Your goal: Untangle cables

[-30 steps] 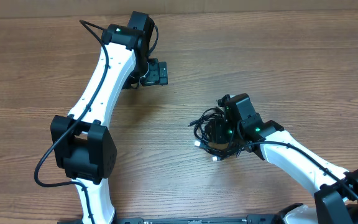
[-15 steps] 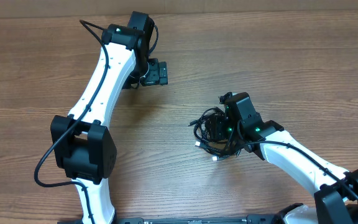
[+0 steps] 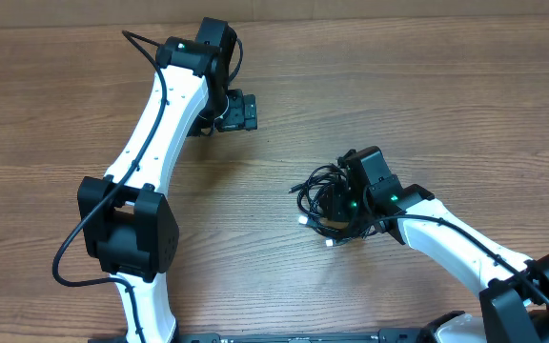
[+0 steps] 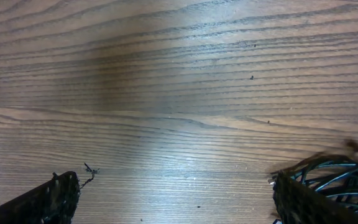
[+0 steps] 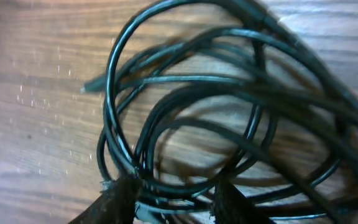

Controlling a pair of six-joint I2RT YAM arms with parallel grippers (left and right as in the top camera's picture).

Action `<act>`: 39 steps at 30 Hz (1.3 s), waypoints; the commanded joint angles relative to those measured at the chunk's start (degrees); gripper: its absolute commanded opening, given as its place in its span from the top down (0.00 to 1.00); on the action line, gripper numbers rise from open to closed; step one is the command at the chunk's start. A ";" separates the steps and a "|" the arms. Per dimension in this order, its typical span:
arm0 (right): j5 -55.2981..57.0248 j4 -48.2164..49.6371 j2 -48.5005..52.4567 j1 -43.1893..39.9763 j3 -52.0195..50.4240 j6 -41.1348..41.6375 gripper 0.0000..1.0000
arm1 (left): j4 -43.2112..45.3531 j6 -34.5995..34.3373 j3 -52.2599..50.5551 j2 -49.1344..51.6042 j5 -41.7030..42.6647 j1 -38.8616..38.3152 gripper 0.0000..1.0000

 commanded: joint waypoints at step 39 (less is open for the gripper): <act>9.09 -15.17 0.48 0.28 -0.61 7.76 0.54 | 0.02 -0.81 0.90 -1.36 -0.57 0.00 0.00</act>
